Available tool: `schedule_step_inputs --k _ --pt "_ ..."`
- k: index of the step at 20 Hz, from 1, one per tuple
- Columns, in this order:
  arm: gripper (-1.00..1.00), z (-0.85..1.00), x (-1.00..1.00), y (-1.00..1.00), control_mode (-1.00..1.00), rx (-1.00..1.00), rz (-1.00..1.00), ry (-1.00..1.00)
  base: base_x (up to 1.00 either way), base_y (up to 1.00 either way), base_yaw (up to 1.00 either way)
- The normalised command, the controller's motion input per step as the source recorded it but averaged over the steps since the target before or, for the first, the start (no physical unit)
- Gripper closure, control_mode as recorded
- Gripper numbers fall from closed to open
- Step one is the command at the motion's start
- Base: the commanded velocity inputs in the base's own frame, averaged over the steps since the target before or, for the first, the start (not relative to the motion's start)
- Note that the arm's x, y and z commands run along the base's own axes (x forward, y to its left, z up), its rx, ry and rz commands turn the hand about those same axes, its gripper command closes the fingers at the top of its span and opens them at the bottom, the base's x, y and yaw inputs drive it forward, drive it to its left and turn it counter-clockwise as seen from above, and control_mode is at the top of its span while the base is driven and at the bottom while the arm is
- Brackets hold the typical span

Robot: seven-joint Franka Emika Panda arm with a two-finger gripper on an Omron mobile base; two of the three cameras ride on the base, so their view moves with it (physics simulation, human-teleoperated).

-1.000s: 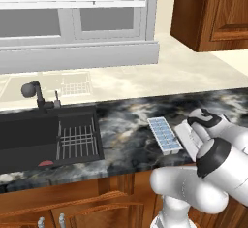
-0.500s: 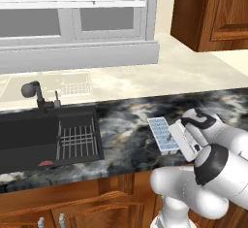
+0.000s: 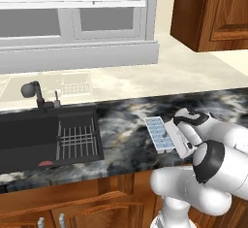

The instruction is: The ice cube tray has been filled with water. Take the tray and place it in the freezer to make ice. Close the freezer door after placing the tray.

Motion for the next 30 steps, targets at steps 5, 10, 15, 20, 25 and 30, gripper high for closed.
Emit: schedule_step_inputs --k 5,10,15,20,25,30 --pt "1.0 -0.37 0.24 0.05 -1.0 0.0 -0.11 0.02 0.0 0.0 0.0" --pt "1.0 -0.41 0.08 0.0 -1.0 0.0 -0.13 0.0 0.0 0.0 0.0" --pt "1.0 -0.34 0.0 0.0 -1.0 0.0 -0.14 0.02 0.0 0.0 0.0" --pt "1.0 -0.02 -0.13 0.0 -1.0 0.0 -0.13 -0.01 0.0 0.0 0.0" --pt "1.0 0.34 -0.18 0.0 -1.0 0.0 -0.07 -0.05 0.0 0.0 0.0" --pt "1.0 0.77 -0.15 0.0 -1.0 0.0 0.0 -0.01 0.0 0.0 0.0"
